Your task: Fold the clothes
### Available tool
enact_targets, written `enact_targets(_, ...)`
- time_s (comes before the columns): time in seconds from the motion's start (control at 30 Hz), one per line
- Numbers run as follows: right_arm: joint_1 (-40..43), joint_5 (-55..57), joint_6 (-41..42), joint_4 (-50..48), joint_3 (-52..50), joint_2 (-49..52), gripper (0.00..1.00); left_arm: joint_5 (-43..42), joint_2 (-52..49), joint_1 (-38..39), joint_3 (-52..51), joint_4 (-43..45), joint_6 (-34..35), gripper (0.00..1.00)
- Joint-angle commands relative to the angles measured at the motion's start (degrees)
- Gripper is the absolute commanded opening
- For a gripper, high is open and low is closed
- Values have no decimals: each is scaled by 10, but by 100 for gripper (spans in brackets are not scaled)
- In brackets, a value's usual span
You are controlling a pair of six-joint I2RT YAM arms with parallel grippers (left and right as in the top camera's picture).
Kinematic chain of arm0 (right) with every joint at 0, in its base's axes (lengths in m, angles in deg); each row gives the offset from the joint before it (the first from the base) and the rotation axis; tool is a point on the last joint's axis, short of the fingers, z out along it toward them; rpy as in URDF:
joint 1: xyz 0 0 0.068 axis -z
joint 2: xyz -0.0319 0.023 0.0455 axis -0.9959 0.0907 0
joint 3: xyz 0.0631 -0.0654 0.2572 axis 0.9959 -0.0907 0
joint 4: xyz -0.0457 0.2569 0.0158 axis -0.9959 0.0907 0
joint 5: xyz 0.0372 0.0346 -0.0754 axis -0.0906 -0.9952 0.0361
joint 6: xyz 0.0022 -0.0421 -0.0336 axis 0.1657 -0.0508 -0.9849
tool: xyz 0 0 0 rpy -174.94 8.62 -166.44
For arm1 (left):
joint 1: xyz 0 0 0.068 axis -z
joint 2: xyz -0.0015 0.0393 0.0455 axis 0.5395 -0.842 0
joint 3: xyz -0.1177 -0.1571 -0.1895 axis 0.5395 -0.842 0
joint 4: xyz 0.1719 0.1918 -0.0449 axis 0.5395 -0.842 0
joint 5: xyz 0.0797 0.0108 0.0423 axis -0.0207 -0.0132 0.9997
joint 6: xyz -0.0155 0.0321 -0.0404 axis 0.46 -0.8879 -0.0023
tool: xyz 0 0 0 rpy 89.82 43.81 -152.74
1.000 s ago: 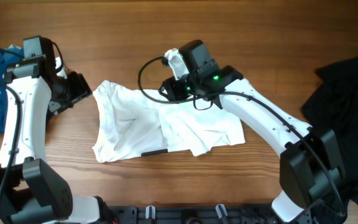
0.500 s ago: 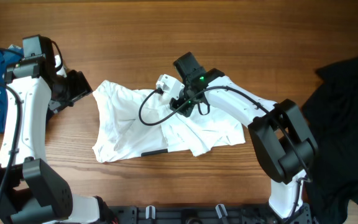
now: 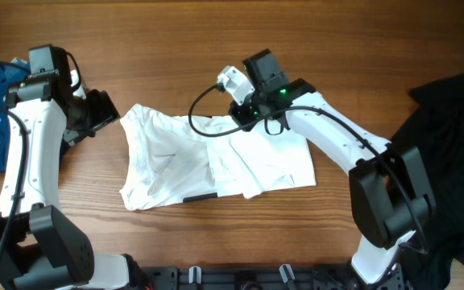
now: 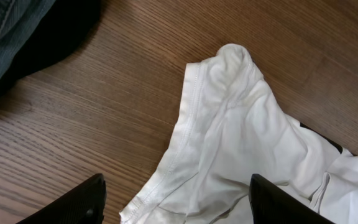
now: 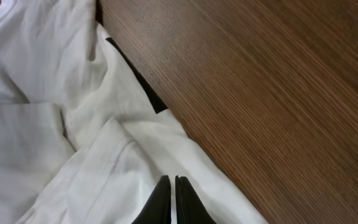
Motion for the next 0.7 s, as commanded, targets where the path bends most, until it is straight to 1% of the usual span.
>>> enact_targets(0.0, 0, 40, 42, 8, 7, -10, 13, -7, 4, 3, -4, 2, -12, 74)
enact_targets(0.03, 0, 39, 49, 46, 7, -13, 17, -7, 4, 3, -4, 2, -12, 74)
enact_targets(0.1, -2, -11, 49, 130, 7, -14, 29, -7, 4, 3, -4, 0, -12, 75)
enact_targets(0.13, -2, -38, 50, 183, 7, -13, 31, -7, 4, 3, -4, 0, -12, 75)
enact_targets(0.17, -2, -44, 52, 233, 5, -13, 33, -7, 4, 3, -4, 0, -12, 75)
enact_targets(0.2, -8, -44, 59, 285, -3, -13, 36, -7, 4, 3, -4, 0, -12, 75)
enact_targets(0.23, -13, -44, 72, 298, -10, -13, 38, -7, 4, 3, -4, 0, -12, 75)
enact_targets(0.27, -20, -44, 81, 305, -20, -13, 43, -7, 4, 3, -4, 2, -12, 75)
enact_targets(0.3, -35, -44, 82, 309, -37, -13, 51, -7, 4, 3, -4, 3, -12, 75)
enact_targets(0.33, -52, -44, 89, 302, -54, -13, 54, -7, 4, 3, -4, 5, -12, 76)
enact_targets(0.37, -67, -42, 96, 301, -68, -13, 56, -7, 4, 3, -4, 6, -12, 76)
enact_targets(0.43, -88, -39, 104, 294, -79, -13, 56, -7, 4, 3, -4, 8, -12, 76)
enact_targets(0.5, -102, -18, 139, 284, -79, -13, 54, -7, 4, 3, -4, 10, -12, 76)
enact_targets(0.53, -110, -8, 177, 272, -79, -13, 31, -7, 4, 3, -4, 10, -12, 77)
enact_targets(0.57, -113, -8, 189, 264, -79, -13, 8, -7, 4, 3, -4, 10, -12, 77)
enact_targets(0.6, -113, -8, 192, 261, -78, -14, 4, -7, 4, 3, -4, 10, -12, 77)
enact_targets(0.67, -113, -21, 205, 263, -70, -16, 4, -7, 4, 3, -4, 10, -12, 77)
